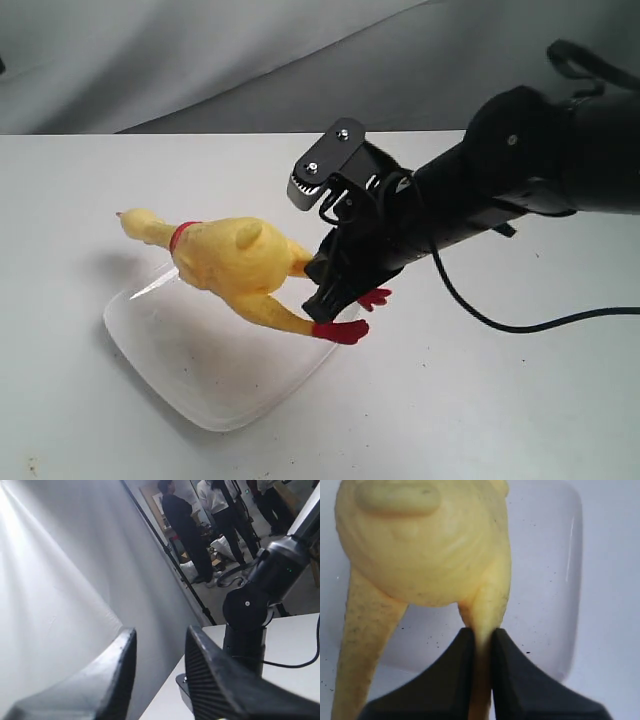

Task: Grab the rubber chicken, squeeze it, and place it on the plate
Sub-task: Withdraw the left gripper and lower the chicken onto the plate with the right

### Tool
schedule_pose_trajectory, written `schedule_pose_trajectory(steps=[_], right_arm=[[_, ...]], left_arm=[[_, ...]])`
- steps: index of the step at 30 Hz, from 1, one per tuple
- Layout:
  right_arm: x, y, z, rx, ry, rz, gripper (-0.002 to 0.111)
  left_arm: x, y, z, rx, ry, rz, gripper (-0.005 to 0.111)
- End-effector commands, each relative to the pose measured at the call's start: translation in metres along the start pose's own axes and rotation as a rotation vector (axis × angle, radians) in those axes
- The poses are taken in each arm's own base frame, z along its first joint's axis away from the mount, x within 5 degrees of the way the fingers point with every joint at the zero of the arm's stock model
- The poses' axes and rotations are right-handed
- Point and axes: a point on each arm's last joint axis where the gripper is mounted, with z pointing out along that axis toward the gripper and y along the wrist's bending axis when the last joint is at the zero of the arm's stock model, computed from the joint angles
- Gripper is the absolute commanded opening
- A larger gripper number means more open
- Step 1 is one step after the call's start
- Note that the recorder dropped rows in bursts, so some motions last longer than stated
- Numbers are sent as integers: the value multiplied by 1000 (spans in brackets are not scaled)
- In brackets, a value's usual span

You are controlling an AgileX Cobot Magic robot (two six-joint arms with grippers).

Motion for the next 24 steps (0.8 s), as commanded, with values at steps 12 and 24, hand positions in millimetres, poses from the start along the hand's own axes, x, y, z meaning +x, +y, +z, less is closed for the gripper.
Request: schedule_pose_trajectory(steps=[12, 24], right_arm=[[27, -1, 26, -29, 169, -10, 0], [40, -11, 23, 95, 313, 99, 46]], left_arm=[[3, 4, -1, -52, 27, -48, 32], [5, 5, -1, -69, 32, -75, 32]])
